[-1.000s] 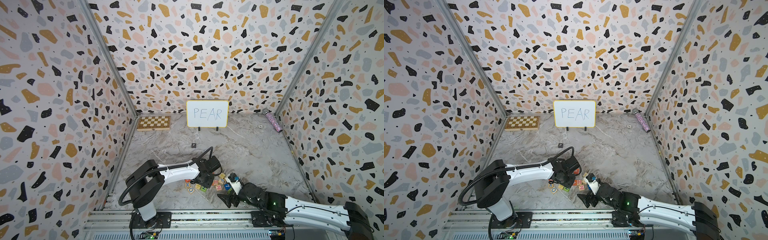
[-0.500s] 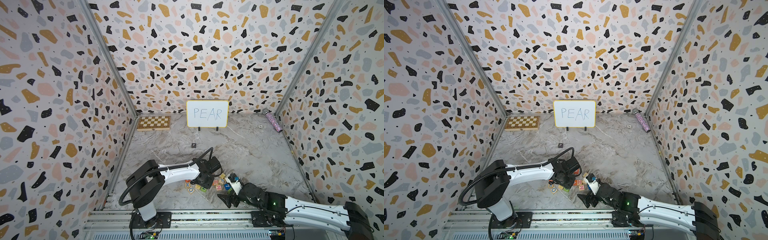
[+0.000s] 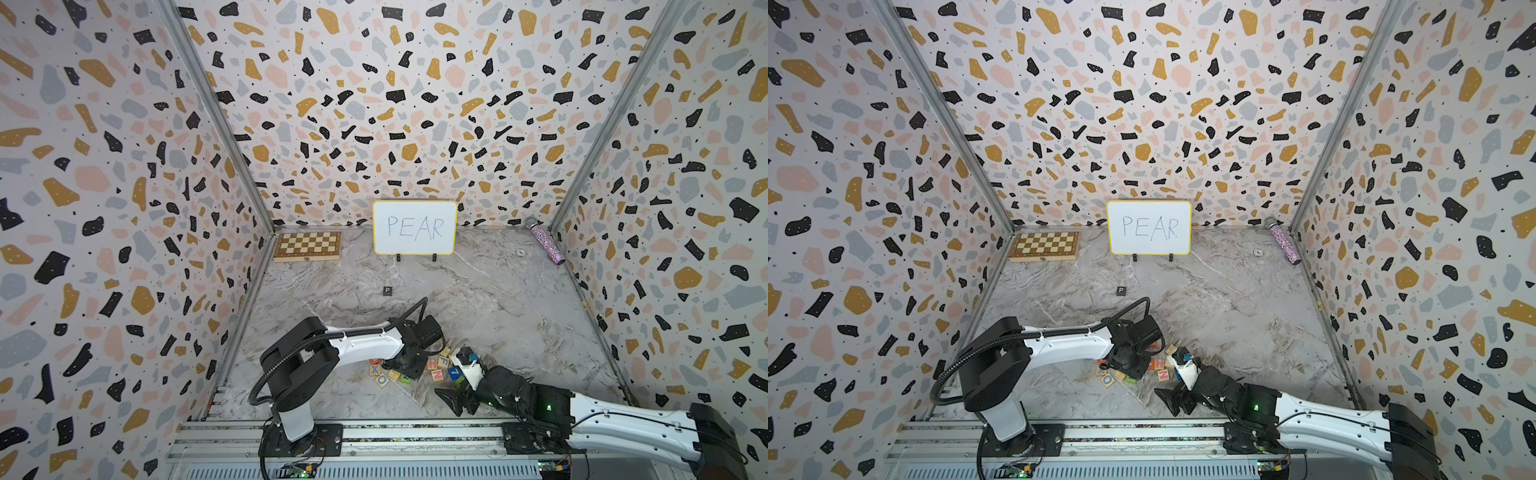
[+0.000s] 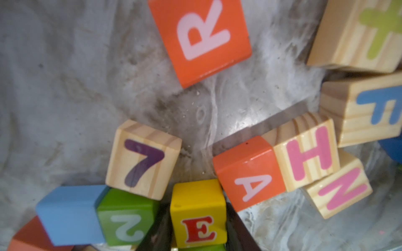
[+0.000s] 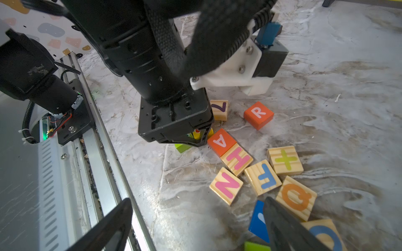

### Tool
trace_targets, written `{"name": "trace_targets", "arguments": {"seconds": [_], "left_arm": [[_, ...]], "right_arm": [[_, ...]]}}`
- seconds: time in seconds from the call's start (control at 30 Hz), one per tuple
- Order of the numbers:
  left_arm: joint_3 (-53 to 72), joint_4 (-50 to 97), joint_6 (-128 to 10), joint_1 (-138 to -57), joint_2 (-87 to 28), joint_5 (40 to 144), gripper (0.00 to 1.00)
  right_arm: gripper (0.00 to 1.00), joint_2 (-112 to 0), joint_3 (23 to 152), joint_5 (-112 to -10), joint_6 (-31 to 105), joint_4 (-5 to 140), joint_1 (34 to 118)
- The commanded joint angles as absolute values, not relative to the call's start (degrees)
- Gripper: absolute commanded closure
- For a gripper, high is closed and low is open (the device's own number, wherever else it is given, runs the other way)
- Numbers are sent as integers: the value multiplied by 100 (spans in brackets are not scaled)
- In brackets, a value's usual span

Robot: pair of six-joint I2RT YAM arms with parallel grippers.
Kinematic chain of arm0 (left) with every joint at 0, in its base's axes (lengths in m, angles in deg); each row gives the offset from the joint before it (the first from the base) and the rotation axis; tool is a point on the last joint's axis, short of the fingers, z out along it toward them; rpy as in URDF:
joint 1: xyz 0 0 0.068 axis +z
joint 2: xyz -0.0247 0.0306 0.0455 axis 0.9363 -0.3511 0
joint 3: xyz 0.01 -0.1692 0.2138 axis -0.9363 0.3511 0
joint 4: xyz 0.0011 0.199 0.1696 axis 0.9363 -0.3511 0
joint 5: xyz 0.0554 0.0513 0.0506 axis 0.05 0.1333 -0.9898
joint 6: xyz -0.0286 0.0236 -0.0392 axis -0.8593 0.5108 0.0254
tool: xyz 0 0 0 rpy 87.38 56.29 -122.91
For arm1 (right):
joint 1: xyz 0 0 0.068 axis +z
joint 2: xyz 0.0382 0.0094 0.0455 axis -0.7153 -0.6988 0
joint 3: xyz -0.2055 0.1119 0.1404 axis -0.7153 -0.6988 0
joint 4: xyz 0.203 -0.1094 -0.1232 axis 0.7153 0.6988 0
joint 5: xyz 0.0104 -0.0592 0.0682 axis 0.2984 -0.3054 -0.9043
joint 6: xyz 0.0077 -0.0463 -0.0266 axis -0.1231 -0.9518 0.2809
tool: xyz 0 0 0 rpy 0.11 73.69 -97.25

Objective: Spell the uppercase word “pear” with letter blocks
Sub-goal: Pick up the letter block from the center of the board.

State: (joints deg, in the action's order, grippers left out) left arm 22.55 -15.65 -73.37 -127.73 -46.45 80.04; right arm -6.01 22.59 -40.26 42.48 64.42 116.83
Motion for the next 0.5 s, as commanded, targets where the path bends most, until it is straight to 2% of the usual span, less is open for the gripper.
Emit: {"name": "trace_targets", "arguments": {"seconds": [0.0,0.47], "left_arm": [[2167,-1612,-7309,-12791,-4761,7972,63],[2167,-1598,-7228,-12795,-4526,7860,71]], "right_arm": [[6,-530,2240,-3957,4270,6512,11720],[1,-494,2240,-3937,4275,6526,11726]]}}
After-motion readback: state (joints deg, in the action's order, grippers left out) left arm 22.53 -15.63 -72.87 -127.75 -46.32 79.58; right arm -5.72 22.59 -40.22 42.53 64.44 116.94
